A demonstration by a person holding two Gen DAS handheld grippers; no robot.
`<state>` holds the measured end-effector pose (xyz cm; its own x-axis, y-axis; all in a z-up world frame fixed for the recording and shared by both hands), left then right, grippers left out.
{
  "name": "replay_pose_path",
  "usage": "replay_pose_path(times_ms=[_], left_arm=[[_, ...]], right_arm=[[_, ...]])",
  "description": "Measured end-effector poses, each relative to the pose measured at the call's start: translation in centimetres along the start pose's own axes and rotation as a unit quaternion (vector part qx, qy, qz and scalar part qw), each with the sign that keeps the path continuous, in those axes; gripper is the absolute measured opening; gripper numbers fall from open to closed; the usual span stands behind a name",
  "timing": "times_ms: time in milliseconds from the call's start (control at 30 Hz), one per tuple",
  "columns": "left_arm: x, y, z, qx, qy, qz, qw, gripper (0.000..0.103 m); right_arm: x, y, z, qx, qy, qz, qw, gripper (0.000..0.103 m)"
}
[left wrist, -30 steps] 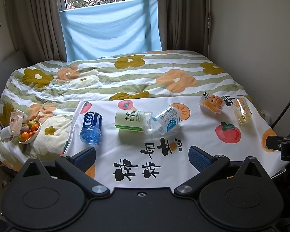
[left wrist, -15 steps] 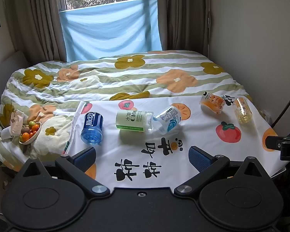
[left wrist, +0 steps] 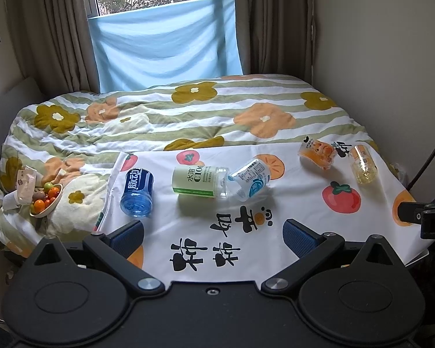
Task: Flip cup upright
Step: 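Reach the right tool to the orange-label cup lying on its side and grasp it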
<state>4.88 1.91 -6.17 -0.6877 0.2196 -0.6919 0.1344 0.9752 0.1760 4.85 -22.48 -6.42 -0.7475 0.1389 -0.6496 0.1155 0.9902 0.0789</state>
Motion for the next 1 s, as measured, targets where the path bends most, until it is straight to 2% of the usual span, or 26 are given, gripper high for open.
replay_pose_path(times_ms=[233, 400, 600, 733, 1000], left_arm=[[-0.4, -0.3, 1.1, -0.005, 0.022, -0.008, 0.9997, 0.103], [-1.1, -0.6, 2.8, -0.025, 0.032, -0.022, 0.9989, 0.103], [-1.0, -0.7, 5.3, -0.049, 0.059, -0.044, 0.9961, 0.103], [-0.9, -0.5, 6.8, -0.066, 0.069, -0.054, 0.994, 0.103], [-1.4, -0.4, 10.6, -0.085, 0.093, -0.077, 0.9891, 0.103]], right_arm=[[-2.2, 1.0, 0.5, -0.016, 0.005, -0.02, 1.0, 0.103], [-5.4, 0.2, 3.6, -0.022, 0.001, -0.072, 0.997, 0.103], [-9.5, -1.2, 10.7, -0.059, 0.013, -0.11, 0.992, 0.103], [-11.4, -1.4, 16.1, -0.085, 0.036, -0.119, 0.989, 0.103], [-12.4, 0.5, 24.9, -0.122, 0.068, -0.189, 0.972, 0.103]])
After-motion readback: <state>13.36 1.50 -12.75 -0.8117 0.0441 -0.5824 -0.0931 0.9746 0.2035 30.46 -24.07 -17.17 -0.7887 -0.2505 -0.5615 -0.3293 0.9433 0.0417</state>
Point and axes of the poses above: each gripper's, at about its wrist camera, not at the fingertips, and z roughly the way its jaws point, y to its left, x to its underside, the point moved 9 cm from there along z, roughly the way its jaws point, and after that the axes turned 7 degrees about z, right-handed, at the moved point
